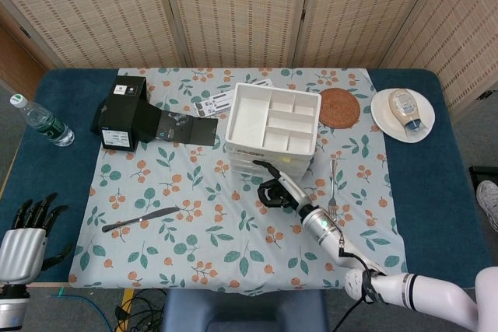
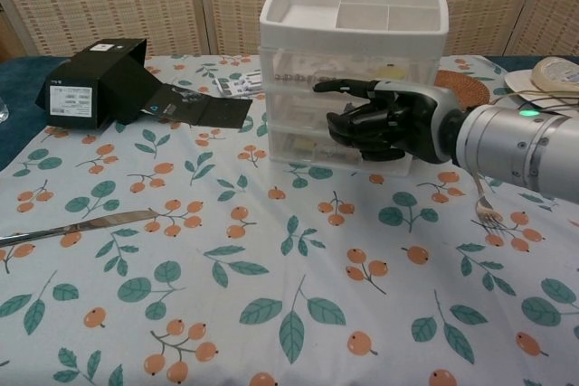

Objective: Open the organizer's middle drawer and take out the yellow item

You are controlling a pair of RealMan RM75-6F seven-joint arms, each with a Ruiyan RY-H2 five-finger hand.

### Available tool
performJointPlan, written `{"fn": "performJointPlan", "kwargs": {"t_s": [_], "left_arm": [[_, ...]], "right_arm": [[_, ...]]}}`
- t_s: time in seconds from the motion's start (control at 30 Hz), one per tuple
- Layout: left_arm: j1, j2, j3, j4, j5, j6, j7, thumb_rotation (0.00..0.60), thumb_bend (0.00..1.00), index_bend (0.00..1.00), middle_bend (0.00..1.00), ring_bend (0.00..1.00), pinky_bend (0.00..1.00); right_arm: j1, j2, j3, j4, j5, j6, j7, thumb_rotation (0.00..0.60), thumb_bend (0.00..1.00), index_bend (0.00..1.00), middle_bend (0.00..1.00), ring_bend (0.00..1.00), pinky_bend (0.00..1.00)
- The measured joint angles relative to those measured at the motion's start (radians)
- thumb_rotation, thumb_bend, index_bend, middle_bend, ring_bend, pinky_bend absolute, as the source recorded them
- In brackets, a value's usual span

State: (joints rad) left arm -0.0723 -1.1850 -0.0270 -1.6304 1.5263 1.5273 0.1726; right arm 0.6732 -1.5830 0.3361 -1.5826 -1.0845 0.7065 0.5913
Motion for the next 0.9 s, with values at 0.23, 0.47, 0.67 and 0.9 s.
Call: {"fn": "performJointPlan", "kwargs": {"t_s": [0.23,0.47,0.67,0.9], "left_arm": [[0.003,0.000,0.002,0.003,0.002,0.002,-0.002,0.600,0.22,0.23,0.11,0.13,0.08],[0.005,-0.002,0.003,0.008,0.002,0.003,-0.008,0.600,0.22,0.23,0.11,0.13,0.08],[0.006,-0.003,0.004,0.010,0.006,0.004,-0.010,0.600,0.22,0.23,0.11,0.13,0.08],[0.004,-0.006,0.003,0.011,0.008,0.002,-0.010,0.600,0.22,0.23,0.11,0.13,0.08]], "right_arm": [[-0.016,0.010,-0.025,-0.036,-0.029,0.006,0.001,0.600,0.58,0.09,0.75,0.95,1.00],[-0.032,0.018,-0.054,-0.076,-0.064,0.015,0.001,0.600,0.58,0.09,0.75,0.95,1.00],[-0.046,0.026,-0.083,-0.095,-0.083,0.027,-0.013,0.600,0.58,0.06,0.74,0.95,1.00],[-0.072,0.047,-0.098,-0.117,-0.099,0.056,-0.009,0.600,0.58,0.01,0.74,0.95,1.00]]}}
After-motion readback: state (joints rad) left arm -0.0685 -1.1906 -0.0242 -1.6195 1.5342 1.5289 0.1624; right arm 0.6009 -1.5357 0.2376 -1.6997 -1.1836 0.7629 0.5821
